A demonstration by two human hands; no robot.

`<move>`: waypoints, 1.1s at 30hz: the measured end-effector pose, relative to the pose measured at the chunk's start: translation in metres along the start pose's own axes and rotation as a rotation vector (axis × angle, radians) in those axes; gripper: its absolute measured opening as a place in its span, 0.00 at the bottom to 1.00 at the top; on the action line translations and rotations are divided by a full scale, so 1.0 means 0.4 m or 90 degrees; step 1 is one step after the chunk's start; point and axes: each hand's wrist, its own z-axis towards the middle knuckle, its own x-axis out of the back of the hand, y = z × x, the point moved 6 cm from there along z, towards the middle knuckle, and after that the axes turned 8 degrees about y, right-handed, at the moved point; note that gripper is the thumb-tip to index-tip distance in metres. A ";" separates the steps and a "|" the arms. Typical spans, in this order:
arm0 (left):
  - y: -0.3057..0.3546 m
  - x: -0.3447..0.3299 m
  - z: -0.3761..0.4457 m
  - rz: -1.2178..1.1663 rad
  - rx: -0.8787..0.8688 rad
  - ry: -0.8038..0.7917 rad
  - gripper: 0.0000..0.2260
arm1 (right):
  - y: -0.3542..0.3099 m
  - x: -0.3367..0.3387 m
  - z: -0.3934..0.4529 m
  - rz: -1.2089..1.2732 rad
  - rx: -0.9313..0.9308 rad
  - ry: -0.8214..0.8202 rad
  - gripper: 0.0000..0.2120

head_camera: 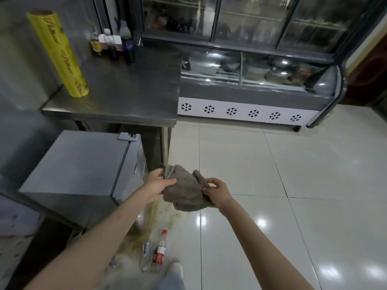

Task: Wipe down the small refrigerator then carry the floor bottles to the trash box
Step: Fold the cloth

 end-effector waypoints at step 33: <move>0.513 -0.132 0.620 -0.195 0.004 0.356 0.21 | -0.717 -0.034 0.860 -0.231 0.164 -0.261 0.15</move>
